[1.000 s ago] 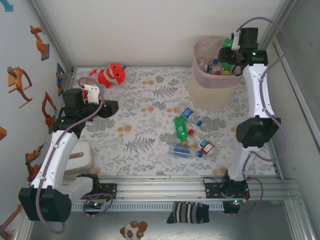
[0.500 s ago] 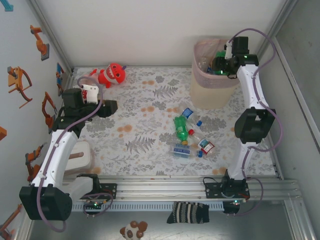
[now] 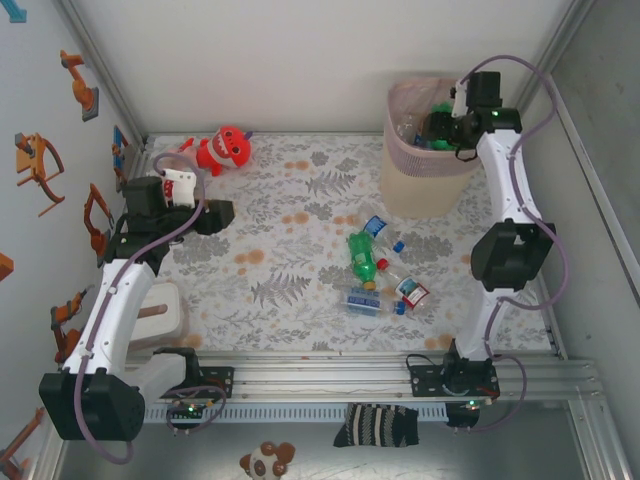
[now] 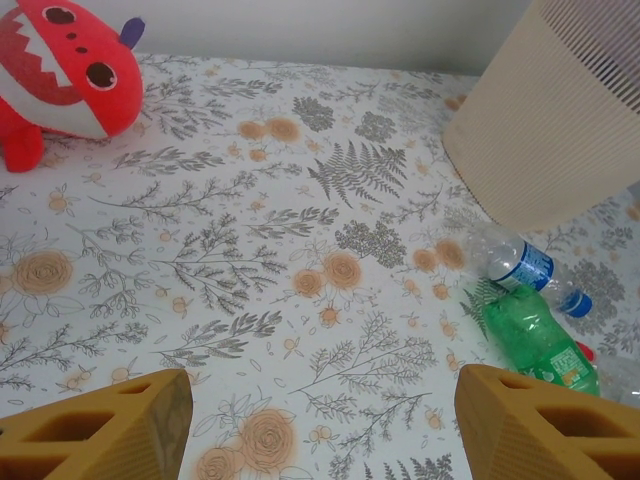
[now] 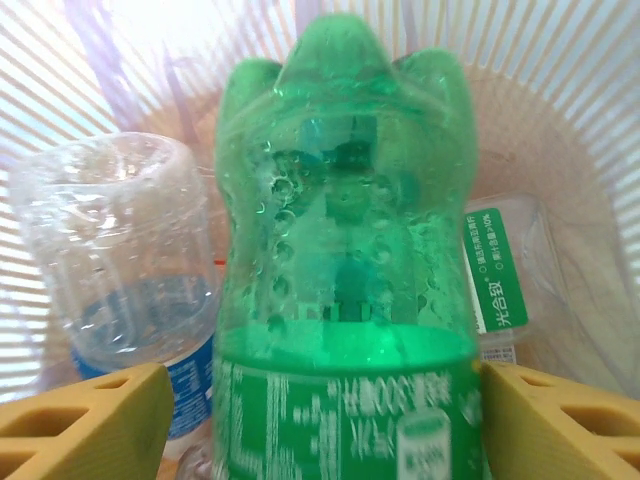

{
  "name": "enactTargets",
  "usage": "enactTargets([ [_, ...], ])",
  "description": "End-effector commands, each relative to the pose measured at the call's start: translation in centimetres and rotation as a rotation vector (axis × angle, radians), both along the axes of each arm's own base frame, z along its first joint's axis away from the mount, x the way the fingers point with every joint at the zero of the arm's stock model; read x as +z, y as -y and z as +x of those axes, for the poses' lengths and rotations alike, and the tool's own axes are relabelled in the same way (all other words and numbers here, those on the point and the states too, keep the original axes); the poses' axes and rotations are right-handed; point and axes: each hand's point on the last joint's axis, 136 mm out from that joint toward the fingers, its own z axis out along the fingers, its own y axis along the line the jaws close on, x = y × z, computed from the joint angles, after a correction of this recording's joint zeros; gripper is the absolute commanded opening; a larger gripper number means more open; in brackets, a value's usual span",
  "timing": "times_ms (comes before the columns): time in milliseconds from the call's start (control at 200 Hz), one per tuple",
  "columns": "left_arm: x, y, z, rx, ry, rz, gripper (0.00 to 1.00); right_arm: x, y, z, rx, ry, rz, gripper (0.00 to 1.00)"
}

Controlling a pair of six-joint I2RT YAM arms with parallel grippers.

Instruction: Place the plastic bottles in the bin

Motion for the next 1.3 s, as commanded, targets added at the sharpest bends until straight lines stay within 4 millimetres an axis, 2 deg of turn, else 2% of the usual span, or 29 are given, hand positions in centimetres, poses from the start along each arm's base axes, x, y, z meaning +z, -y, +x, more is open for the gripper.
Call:
enactTargets([
  [0,0.8,0.1,0.2,-0.018,0.029,-0.009,0.69,5.1,-0.3,-2.0,0.004,0.088,0.019,0.78],
  [270,0.8,0.0,0.2,-0.012,0.029,-0.012,0.69,8.2,-1.0,-4.5,0.025,0.132,0.038,0.74],
  [456,0.8,0.0,0.3,-0.015,0.028,-0.015,0.69,9.0,-2.0,-6.7,0.035,0.140,0.037,0.69],
  [706,0.7,0.1,0.3,-0.017,0.023,-0.023,0.69,8.1,-3.0,-9.1,0.040,0.098,-0.013,0.60],
  [926,0.8,0.2,0.3,-0.023,0.021,-0.030,0.69,6.5,-1.0,-8.9,-0.040,0.047,-0.103,0.50],
  [1047,0.8,0.1,0.3,-0.017,0.023,-0.027,0.69,6.6,-0.6,-9.0,-0.060,0.051,-0.114,0.47],
  [1182,0.7,0.2,0.4,-0.020,0.021,-0.030,0.69,7.8,-2.1,-10.0,-0.022,0.074,-0.092,0.47],
  [1297,0.7,0.1,0.4,-0.018,0.021,-0.030,0.69,8.1,-4.6,-11.5,0.027,0.074,-0.091,0.47],
])
